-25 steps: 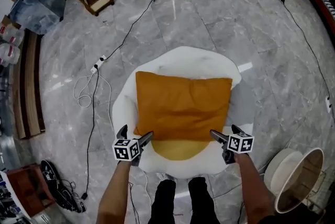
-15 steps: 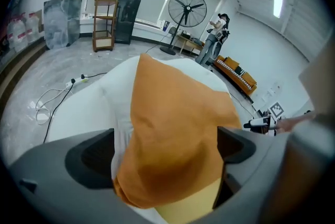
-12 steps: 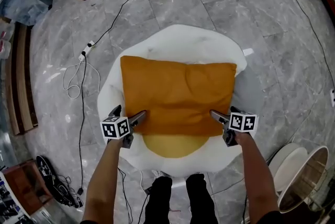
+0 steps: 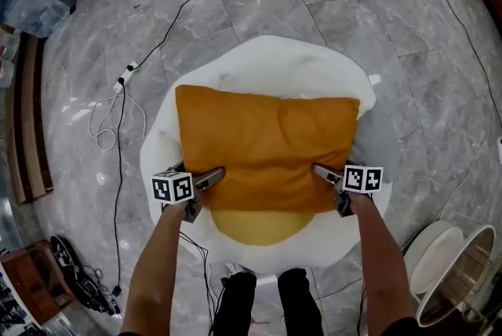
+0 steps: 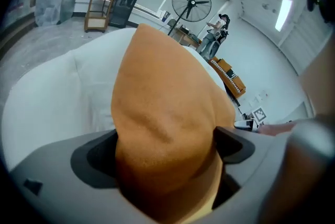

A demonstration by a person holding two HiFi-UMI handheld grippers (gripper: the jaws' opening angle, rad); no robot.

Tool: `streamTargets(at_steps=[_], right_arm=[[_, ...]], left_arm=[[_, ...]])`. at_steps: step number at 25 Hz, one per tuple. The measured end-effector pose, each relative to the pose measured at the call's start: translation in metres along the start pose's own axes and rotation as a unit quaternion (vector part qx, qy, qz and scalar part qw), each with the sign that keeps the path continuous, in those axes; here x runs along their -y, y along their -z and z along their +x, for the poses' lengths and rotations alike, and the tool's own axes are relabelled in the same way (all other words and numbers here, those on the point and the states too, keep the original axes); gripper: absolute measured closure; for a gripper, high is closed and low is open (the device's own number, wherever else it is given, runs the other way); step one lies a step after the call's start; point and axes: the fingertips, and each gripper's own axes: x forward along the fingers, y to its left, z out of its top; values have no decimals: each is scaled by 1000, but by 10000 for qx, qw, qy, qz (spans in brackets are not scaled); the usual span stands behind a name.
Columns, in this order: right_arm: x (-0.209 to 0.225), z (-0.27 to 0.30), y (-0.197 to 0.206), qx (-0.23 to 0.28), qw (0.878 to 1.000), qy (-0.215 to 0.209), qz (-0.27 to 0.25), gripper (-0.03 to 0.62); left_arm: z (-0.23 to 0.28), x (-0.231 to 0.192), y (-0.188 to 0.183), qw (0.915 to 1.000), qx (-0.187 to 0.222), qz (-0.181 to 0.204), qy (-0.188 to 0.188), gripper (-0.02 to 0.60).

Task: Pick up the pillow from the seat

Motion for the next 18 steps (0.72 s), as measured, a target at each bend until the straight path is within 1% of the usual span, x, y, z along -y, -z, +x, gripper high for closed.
streamTargets(at_steps=[1, 3, 4, 6, 8, 10, 11, 15, 18], right_arm=[[0, 1, 0, -16, 10000, -28, -18, 29], [-3, 2, 0, -76, 9999, -54, -79, 61], [-5, 3, 0, -115, 9998, -49, -137, 84], [-10, 0, 1, -177, 9993, 7, -316, 161], [-15, -5, -1, -150, 9986, 119, -501, 264], [-20, -11, -4, -62, 9979, 237, -607, 340], [-22, -14, -5, -37, 9976, 271, -628, 365], [-36, -31, -6, 43, 9970, 331, -694, 396], [-50, -50, -15, 201, 9960, 324, -805, 399]], left_arm=[[2, 2, 0, 10000, -45, 17, 43, -9], [2, 3, -1, 9999, -71, 57, 63, 35], [1, 4, -1, 9999, -59, 82, 53, 67], [0, 9, -1, 9998, -17, 173, 12, 145], [-1, 17, -2, 9995, 33, 303, -30, 216], [-2, 24, -3, 9991, 79, 408, -69, 258], [-4, 27, -4, 9989, 95, 443, -93, 269], [-18, 37, -5, 9988, 206, 429, -149, 286], [-34, 49, -11, 9984, 368, 419, -126, 291]])
